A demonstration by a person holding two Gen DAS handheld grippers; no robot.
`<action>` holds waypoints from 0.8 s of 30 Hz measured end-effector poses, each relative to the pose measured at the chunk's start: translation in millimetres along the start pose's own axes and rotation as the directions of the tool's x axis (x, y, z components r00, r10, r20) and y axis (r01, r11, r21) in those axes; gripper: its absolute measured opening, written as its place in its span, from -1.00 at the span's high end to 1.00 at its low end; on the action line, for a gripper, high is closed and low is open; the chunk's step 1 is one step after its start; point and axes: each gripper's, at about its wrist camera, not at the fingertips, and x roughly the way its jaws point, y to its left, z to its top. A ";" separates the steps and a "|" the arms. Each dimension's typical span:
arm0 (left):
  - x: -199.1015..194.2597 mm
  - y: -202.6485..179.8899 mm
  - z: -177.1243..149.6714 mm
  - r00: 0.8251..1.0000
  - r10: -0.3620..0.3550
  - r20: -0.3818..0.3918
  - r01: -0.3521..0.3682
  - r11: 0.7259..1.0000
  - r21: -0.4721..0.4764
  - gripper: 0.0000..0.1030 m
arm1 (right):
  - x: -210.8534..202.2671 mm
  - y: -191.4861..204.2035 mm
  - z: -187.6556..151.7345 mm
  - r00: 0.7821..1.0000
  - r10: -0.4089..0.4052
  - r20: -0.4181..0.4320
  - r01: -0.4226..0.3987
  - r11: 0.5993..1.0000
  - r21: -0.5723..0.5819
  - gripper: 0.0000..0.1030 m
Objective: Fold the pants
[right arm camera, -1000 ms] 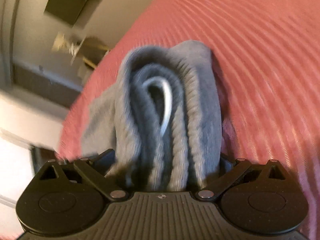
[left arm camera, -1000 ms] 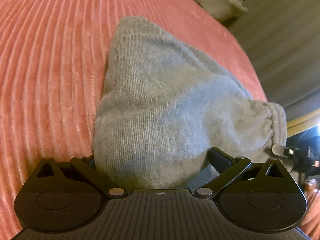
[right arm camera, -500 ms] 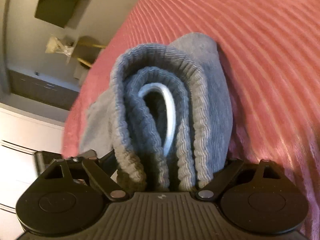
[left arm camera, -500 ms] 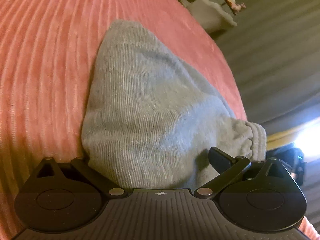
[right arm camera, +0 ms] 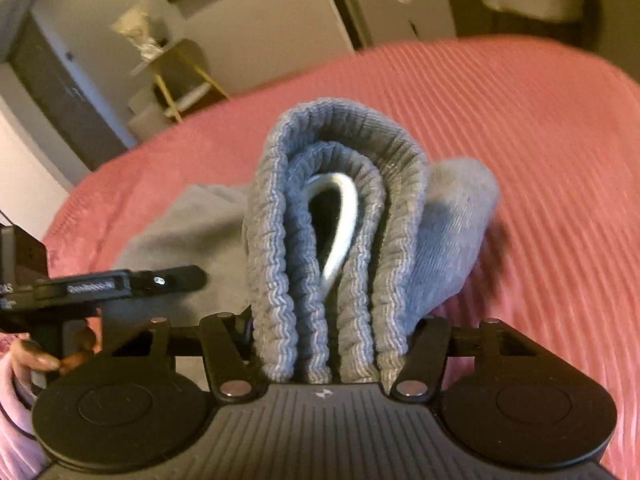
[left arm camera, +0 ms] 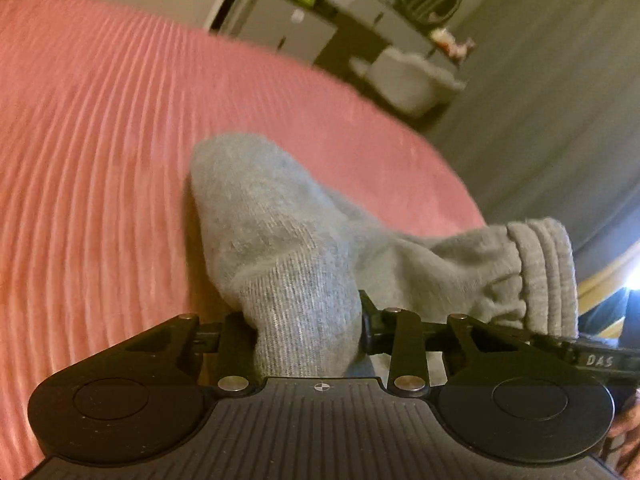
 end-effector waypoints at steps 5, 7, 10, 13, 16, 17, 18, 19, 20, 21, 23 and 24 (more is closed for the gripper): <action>-3.4 -6.7 44.8 0.994 0.030 0.109 -0.028 1.000 -0.012 0.29 | 12.2 19.4 49.5 0.997 -0.012 0.082 0.017 0.997 -0.070 -0.14; 2.5 -0.5 61.8 0.989 0.069 0.128 -0.067 0.997 -0.024 0.20 | 23.7 20.6 67.0 0.994 -0.015 0.107 0.024 0.997 -0.079 -0.15; 20.6 12.0 76.3 0.966 0.234 0.108 -0.233 0.972 -0.022 -0.28 | 53.3 12.5 84.5 0.990 -0.081 0.113 0.091 0.992 -0.089 -0.59; 17.3 35.1 74.1 0.888 0.452 0.081 -0.448 0.892 -0.065 -0.56 | 79.0 10.2 90.6 0.921 -0.372 0.119 0.381 0.922 -0.063 -0.94; -10.7 47.6 53.5 0.863 0.477 0.168 -0.470 0.879 -0.079 -0.74 | 76.9 14.1 80.8 0.866 -0.466 0.181 0.486 0.870 -0.084 -1.00; -15.6 45.5 46.6 0.867 0.464 0.180 -0.457 0.886 -0.079 -0.75 | 74.7 16.0 75.9 0.863 -0.463 0.202 0.486 0.870 -0.084 -1.00; -17.8 40.8 38.2 0.886 0.428 0.179 -0.426 0.903 -0.057 -0.77 | 73.8 18.7 70.9 0.867 -0.452 0.209 0.475 0.877 -0.075 -1.00; -17.0 34.8 33.3 0.900 0.401 0.170 -0.401 0.915 -0.036 -0.80 | 70.3 13.9 65.9 0.875 -0.439 0.204 0.460 0.886 -0.066 -1.00; -13.0 27.5 27.4 0.915 0.373 0.152 -0.376 0.927 -0.011 -0.81 | 73.0 15.5 60.6 0.885 -0.421 0.196 0.439 0.897 -0.057 -1.00; -8.3 21.1 20.7 0.932 0.339 0.127 -0.345 0.938 0.026 -0.85 | 79.6 18.5 57.5 0.894 -0.409 0.185 0.425 0.903 -0.058 -1.00; 12.5 11.3 18.5 0.938 0.338 0.076 -0.345 0.933 0.100 -0.85 | 93.1 19.5 46.9 0.892 -0.429 0.140 0.442 0.893 -0.083 -1.00; 21.2 12.5 14.0 0.921 0.387 0.032 -0.388 0.913 0.126 -0.88 | 99.9 16.7 42.4 0.885 -0.445 0.135 0.459 0.883 -0.096 -1.00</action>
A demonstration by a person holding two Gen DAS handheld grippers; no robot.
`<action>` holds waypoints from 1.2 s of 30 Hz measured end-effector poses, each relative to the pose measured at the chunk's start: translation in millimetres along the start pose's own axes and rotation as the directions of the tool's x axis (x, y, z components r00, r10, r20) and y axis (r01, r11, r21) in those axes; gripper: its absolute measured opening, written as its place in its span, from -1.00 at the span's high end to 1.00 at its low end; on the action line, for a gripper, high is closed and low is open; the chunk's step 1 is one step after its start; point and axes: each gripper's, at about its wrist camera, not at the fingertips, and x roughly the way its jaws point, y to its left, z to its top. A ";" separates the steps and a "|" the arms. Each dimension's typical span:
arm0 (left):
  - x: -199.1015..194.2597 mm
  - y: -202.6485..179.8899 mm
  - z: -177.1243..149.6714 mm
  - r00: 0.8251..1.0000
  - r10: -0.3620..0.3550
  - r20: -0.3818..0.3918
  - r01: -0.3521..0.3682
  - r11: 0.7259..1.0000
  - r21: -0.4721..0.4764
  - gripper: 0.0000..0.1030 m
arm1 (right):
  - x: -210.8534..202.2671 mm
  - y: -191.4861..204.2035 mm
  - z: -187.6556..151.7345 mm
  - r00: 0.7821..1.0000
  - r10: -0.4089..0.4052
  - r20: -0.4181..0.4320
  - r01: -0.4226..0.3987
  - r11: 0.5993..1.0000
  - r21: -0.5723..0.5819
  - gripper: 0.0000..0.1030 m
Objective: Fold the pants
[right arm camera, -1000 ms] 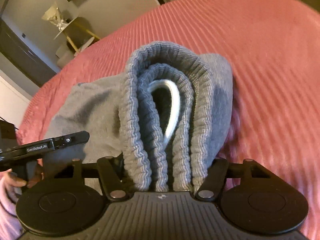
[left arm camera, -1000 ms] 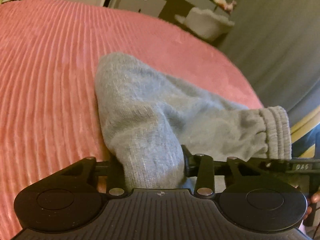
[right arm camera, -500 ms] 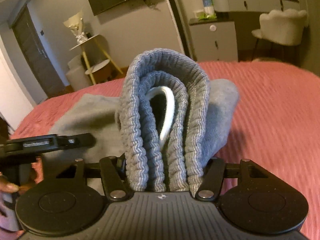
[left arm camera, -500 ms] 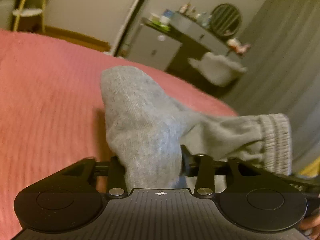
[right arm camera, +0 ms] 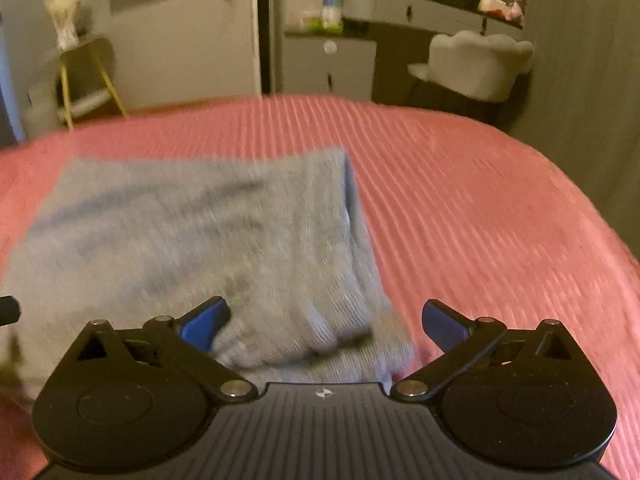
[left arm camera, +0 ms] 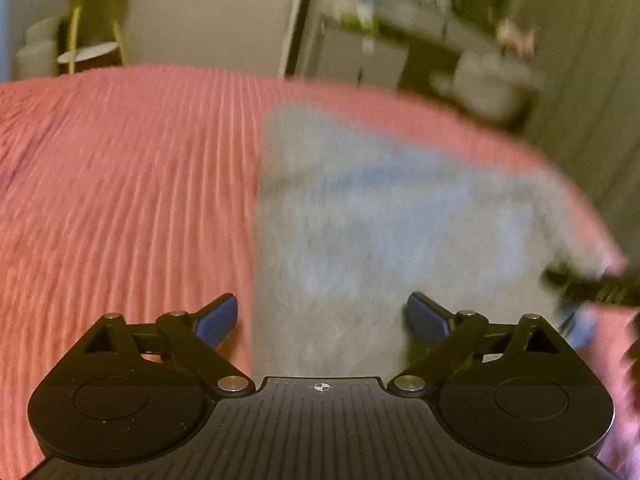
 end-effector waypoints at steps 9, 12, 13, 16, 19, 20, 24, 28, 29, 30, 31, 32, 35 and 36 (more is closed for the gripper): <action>-31.1 26.5 -26.7 1.000 0.023 -0.001 -0.023 0.983 -0.182 -0.90 | -28.9 -34.3 -23.1 0.989 0.068 0.131 -0.088 0.984 0.153 -1.00; -24.2 21.8 -38.8 0.999 0.033 -0.042 -0.039 0.988 -0.151 -0.93 | -20.6 -29.3 -36.2 0.994 0.054 0.090 -0.065 0.989 0.130 -1.00; -24.2 23.3 -36.5 0.999 0.036 -0.039 -0.041 0.988 -0.152 -0.93 | -22.2 -29.3 -39.8 0.994 0.047 0.099 -0.060 0.990 0.124 -1.00; -24.2 28.6 -38.3 0.998 0.045 -0.041 -0.052 0.982 -0.181 -0.93 | -25.9 -30.6 -37.0 0.993 -0.057 0.106 0.047 0.994 0.094 -1.00; -40.0 31.8 -44.3 0.988 0.150 -0.044 -0.155 0.973 -0.170 -0.93 | -41.8 -23.8 -40.7 0.959 -0.262 0.108 0.260 0.965 0.033 -1.00; -47.0 25.8 -46.7 0.977 0.210 -0.046 -0.215 0.964 -0.159 -0.93 | -48.5 -24.9 -46.8 0.962 -0.254 0.100 0.253 0.967 0.027 -1.00; -74.2 7.8 -53.6 0.972 0.225 -0.072 -0.234 0.961 -0.147 -0.91 | -82.8 -22.8 -91.5 0.989 -0.139 0.053 0.137 0.989 0.053 -1.00; -96.7 -20.6 -76.0 0.986 0.112 -0.119 -0.125 0.987 -0.102 -0.93 | -107.7 -12.7 -137.8 0.994 -0.112 -0.022 0.113 0.990 0.086 -1.00; -96.2 -29.4 -81.5 0.984 0.094 -0.149 -0.106 0.992 -0.075 -0.93 | -112.1 -10.8 -148.1 0.993 -0.107 -0.040 0.110 0.989 0.101 -1.00; -95.5 -39.5 -88.1 0.978 0.083 -0.190 -0.090 0.995 -0.032 -0.93 | -114.2 -9.3 -154.6 0.992 -0.110 -0.066 0.117 0.987 0.114 -1.00; -94.7 -47.2 -92.8 0.972 0.086 -0.218 -0.087 0.996 0.001 -0.93 | -116.6 -7.7 -160.7 0.987 -0.124 -0.100 0.137 0.982 0.132 -1.00; -95.5 -54.3 -95.3 0.969 0.096 -0.228 -0.092 0.995 0.029 -0.93 | -117.9 -7.0 -164.3 0.982 -0.137 -0.131 0.156 0.977 0.147 -1.00; -104.5 -70.4 -103.8 0.972 0.140 -0.188 -0.120 0.986 0.112 -0.93 | -117.0 -8.2 -156.0 0.963 -0.129 -0.235 0.168 0.974 0.153 -1.00; -108.2 -73.3 -105.8 0.973 0.155 -0.171 -0.135 0.983 0.122 -0.93 | -116.0 -7.1 -155.5 0.956 -0.120 -0.267 0.162 0.976 0.145 -1.00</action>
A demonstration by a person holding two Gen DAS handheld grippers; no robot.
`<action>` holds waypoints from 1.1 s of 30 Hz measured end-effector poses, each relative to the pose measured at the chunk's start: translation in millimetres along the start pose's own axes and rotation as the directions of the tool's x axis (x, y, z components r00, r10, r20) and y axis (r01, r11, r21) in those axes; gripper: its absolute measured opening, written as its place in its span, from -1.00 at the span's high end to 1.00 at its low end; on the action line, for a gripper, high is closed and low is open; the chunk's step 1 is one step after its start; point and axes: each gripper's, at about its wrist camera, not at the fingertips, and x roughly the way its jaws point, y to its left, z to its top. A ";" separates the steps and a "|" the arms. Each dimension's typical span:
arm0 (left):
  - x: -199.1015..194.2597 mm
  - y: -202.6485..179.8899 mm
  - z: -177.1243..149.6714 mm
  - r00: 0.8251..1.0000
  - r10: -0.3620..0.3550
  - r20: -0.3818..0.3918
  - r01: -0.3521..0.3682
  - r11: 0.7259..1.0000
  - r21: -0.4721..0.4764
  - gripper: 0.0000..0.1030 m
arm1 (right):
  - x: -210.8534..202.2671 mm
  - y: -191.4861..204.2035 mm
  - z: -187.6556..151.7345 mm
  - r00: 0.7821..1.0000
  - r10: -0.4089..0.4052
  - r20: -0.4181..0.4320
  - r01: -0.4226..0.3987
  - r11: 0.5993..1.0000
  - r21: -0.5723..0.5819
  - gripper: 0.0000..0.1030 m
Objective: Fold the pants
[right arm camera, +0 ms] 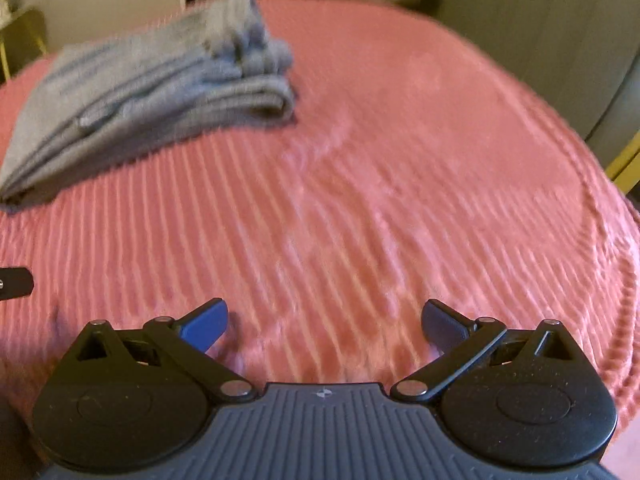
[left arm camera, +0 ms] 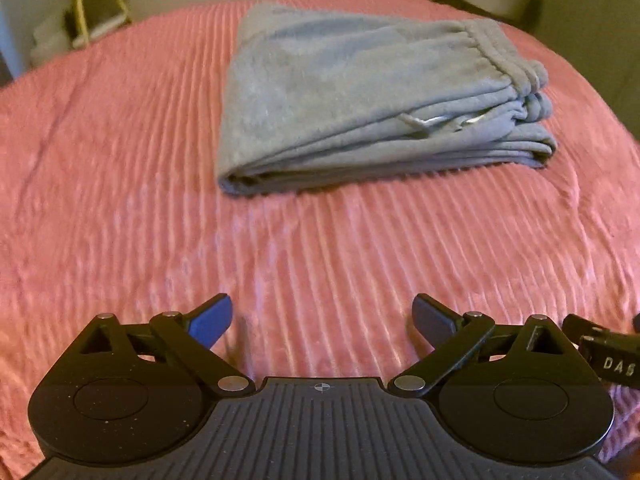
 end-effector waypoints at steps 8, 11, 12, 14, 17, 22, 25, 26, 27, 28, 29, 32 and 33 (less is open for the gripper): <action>-15.1 -6.9 -4.6 0.996 0.043 0.072 -0.046 0.999 0.027 -0.94 | -2.7 3.4 -6.3 0.999 -0.042 0.001 0.042 0.998 -0.042 -1.00; -14.4 -2.2 -2.6 0.997 0.021 0.070 -0.022 1.000 0.006 -0.94 | 1.3 5.0 -8.4 0.999 -0.043 0.006 0.043 0.998 -0.053 -1.00; -14.4 -1.1 -2.4 0.997 0.017 0.069 -0.017 1.000 0.000 -0.94 | 2.8 5.8 -8.1 0.999 -0.035 0.005 0.035 0.998 -0.055 -1.00; -12.4 -1.7 -1.2 0.998 0.012 0.060 -0.012 1.000 0.003 -0.94 | 5.4 7.5 -7.5 1.000 -0.026 0.006 0.026 0.998 -0.054 -1.00; -11.7 -2.3 -0.5 0.999 -0.013 0.046 0.013 1.000 0.002 -0.94 | 10.2 10.9 -7.5 1.000 -0.025 0.011 0.026 0.997 -0.068 -1.00; -9.6 0.4 0.6 1.000 -0.012 0.029 0.013 1.000 -0.027 -0.94 | 9.8 15.6 -9.0 0.999 -0.034 0.030 0.037 0.994 -0.099 -1.00; -5.1 -1.0 2.6 1.000 0.004 0.005 -0.004 1.000 -0.030 -0.94 | 10.0 14.3 -8.4 0.999 -0.027 0.028 0.029 0.995 -0.091 -1.00; -3.8 -1.5 3.0 1.000 0.011 -0.001 -0.011 1.000 -0.029 -0.94 | 10.1 13.3 -7.8 0.999 -0.024 0.027 0.026 0.996 -0.088 -1.00; -1.8 -2.2 3.7 1.000 0.014 -0.008 -0.014 1.000 -0.028 -0.94 | 10.2 12.4 -7.4 0.999 -0.019 0.027 0.021 0.996 -0.084 -1.00; 0.2 -2.6 4.6 1.000 0.015 -0.015 -0.016 1.000 -0.026 -0.94 | 10.1 11.7 -6.9 0.999 -0.012 0.030 0.014 0.997 -0.079 -1.00; 1.8 -3.2 5.6 1.000 0.019 -0.018 -0.020 1.000 -0.022 -0.94 | 9.7 11.7 -6.4 0.999 -0.002 0.036 0.005 0.997 -0.077 -1.00; 6.4 -6.0 8.5 0.998 0.054 -0.014 -0.054 0.999 -0.001 -0.94 | 4.4 15.4 -0.7 0.997 0.044 0.069 -0.038 0.996 -0.083 -1.00; 7.6 -6.8 9.5 0.998 0.061 -0.011 -0.061 0.998 0.005 -0.94 | 1.7 17.9 1.4 0.994 0.067 0.082 -0.059 0.994 -0.087 -1.00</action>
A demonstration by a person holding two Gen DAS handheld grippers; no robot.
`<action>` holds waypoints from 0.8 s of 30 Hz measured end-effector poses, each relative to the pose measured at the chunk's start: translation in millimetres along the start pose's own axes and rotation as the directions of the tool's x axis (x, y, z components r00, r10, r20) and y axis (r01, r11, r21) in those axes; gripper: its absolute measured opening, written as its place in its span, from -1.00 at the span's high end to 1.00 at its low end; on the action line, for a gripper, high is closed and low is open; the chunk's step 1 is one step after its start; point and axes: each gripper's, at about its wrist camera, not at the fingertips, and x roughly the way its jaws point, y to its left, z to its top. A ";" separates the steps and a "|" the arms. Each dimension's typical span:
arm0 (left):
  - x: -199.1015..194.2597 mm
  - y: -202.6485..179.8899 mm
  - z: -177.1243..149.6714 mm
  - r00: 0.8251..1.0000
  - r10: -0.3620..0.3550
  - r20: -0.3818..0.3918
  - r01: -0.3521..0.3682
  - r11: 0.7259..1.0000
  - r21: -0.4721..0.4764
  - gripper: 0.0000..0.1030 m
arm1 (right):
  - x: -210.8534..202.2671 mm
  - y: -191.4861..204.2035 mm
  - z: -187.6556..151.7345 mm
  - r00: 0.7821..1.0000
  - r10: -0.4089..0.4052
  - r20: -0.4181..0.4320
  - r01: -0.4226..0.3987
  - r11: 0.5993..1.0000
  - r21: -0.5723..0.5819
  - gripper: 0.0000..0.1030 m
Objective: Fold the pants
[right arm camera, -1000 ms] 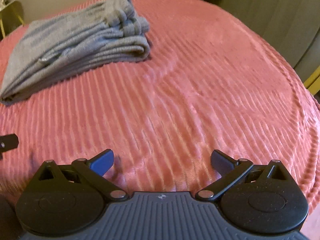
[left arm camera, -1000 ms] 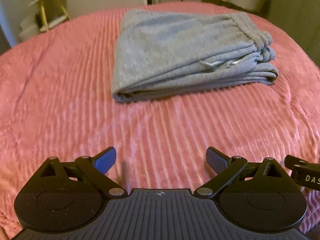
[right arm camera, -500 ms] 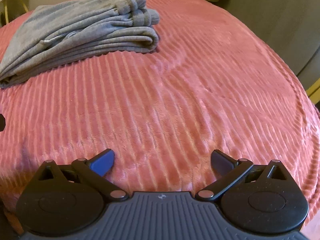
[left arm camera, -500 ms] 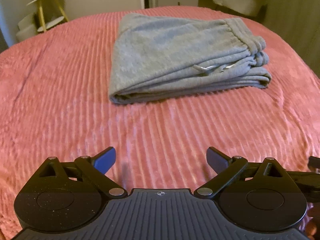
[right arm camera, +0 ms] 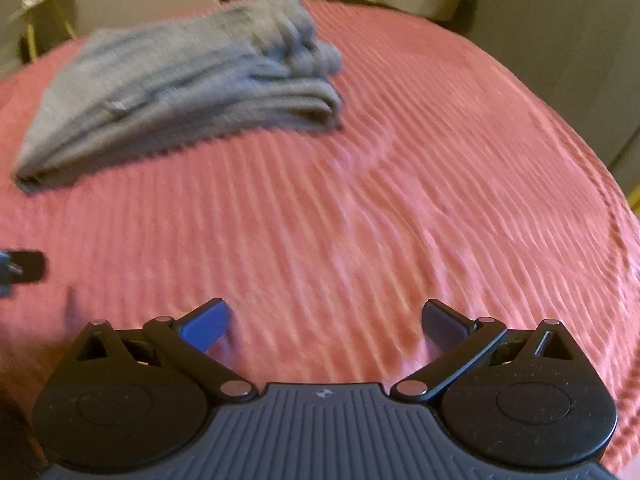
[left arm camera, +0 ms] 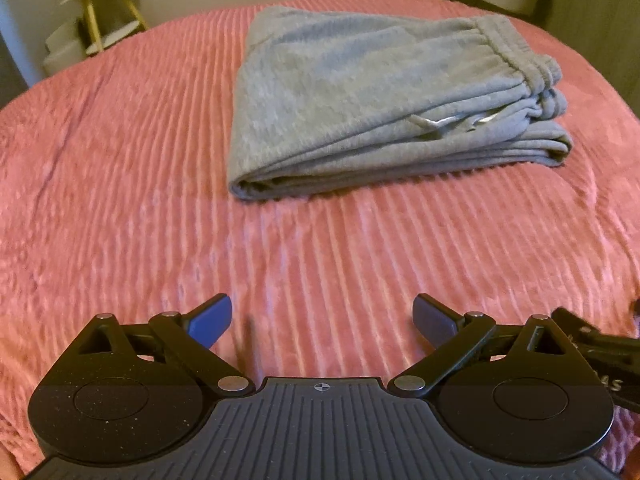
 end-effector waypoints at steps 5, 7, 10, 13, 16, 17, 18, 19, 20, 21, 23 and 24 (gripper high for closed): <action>3.6 -2.2 7.4 0.999 0.018 0.039 -0.019 1.000 0.009 -0.94 | -0.6 13.1 13.0 0.997 0.059 0.042 -0.059 0.998 -0.019 -1.00; 5.3 -0.7 10.6 0.998 0.000 0.058 0.000 1.000 -0.002 -0.94 | 4.3 18.6 19.3 0.997 0.070 0.034 -0.070 0.997 -0.021 -1.00; 7.5 8.7 14.2 0.996 -0.030 0.081 0.035 0.998 -0.060 -0.94 | 8.5 26.7 27.7 0.998 0.046 0.038 -0.044 0.998 -0.047 -1.00; 15.0 19.7 18.9 0.997 -0.033 0.076 0.043 0.989 -0.140 -0.94 | 11.1 34.8 36.5 0.998 0.025 0.055 -0.021 0.996 -0.085 -1.00; 25.8 25.7 24.3 0.999 -0.009 0.052 0.019 0.982 -0.188 -0.94 | 16.9 40.4 48.4 0.998 0.022 0.062 -0.015 0.994 -0.109 -1.00; 29.1 26.9 26.1 0.999 -0.007 0.048 0.016 0.980 -0.198 -0.94 | 19.9 41.8 53.1 0.998 0.018 0.062 -0.011 0.994 -0.111 -1.00; 32.4 27.5 28.0 0.999 -0.005 0.045 0.014 0.979 -0.203 -0.94 | 23.5 43.7 59.4 0.998 0.011 0.059 -0.004 0.994 -0.107 -1.00; 34.9 27.2 29.1 0.999 -0.003 0.043 0.012 0.979 -0.204 -0.94 | 26.5 45.1 63.8 0.998 0.011 0.060 -0.005 0.995 -0.100 -1.00; 37.3 26.8 30.2 0.999 -0.004 0.039 0.012 0.979 -0.202 -0.94 | 28.9 46.3 69.0 0.998 0.018 0.062 -0.012 0.996 -0.087 -1.00; 39.8 26.5 31.0 0.999 -0.015 0.033 0.021 0.980 -0.198 -0.94 | 31.1 47.1 72.9 0.998 0.026 0.061 -0.021 0.997 -0.072 -1.00; 42.0 26.9 31.1 0.998 -0.048 0.028 0.052 0.980 -0.192 -0.93 | 34.2 46.1 74.3 0.995 0.070 0.068 -0.068 0.997 -0.037 -1.00; 42.0 27.4 31.0 0.998 -0.054 0.030 0.059 0.980 -0.192 -0.94 | 35.5 44.9 71.5 0.993 0.092 0.075 -0.090 0.995 -0.031 -1.00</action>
